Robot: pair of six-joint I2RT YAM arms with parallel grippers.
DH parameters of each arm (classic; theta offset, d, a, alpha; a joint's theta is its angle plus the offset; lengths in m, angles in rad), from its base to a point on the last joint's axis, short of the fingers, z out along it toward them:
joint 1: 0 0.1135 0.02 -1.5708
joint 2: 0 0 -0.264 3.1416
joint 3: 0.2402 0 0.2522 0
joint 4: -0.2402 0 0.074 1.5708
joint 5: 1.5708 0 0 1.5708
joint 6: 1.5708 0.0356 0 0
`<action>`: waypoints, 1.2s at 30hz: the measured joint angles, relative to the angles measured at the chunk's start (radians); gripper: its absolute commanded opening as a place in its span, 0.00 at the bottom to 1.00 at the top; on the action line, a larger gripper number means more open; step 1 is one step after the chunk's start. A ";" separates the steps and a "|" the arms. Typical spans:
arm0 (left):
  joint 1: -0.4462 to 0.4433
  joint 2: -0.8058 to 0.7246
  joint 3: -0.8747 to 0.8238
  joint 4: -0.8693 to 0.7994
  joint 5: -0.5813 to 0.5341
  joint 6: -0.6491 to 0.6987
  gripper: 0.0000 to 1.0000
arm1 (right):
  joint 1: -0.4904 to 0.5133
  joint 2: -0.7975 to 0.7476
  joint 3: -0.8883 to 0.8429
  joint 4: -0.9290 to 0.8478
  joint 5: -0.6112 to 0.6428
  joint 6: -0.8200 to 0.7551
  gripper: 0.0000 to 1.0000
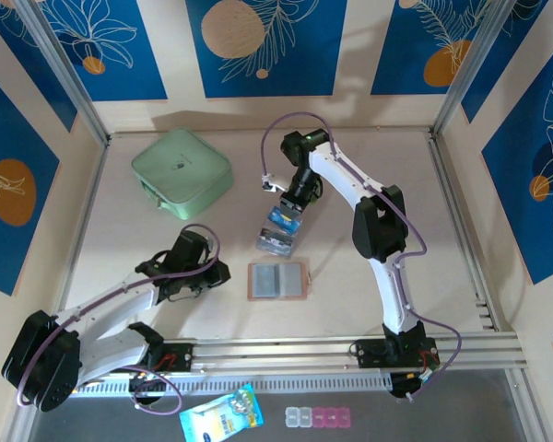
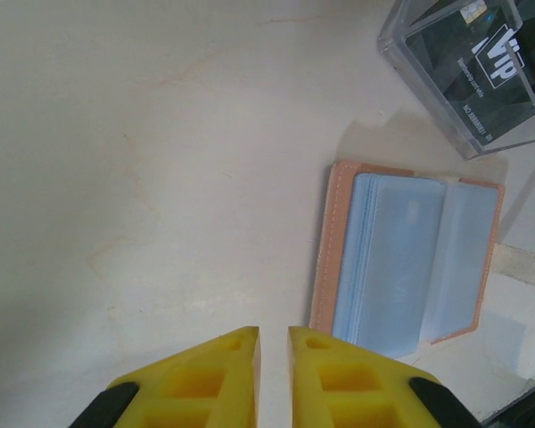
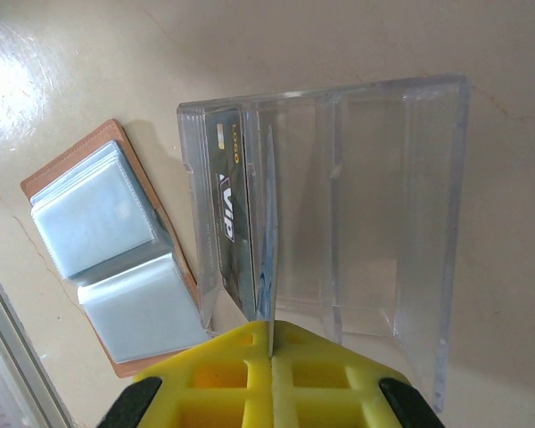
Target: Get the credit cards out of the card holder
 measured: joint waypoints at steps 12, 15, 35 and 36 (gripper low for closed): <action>0.000 0.013 0.000 0.008 0.009 0.000 0.15 | 0.001 0.000 0.000 0.000 0.003 -0.014 0.06; 0.000 0.013 0.000 0.009 0.009 0.000 0.15 | 0.001 0.000 0.000 0.000 -0.001 -0.014 0.06; 0.002 0.013 0.000 0.011 0.015 -0.002 0.15 | -0.009 -0.017 -0.001 0.012 -0.020 -0.014 0.06; 0.002 0.013 -0.002 0.012 0.016 -0.002 0.15 | -0.011 -0.024 -0.001 0.014 -0.021 -0.014 0.06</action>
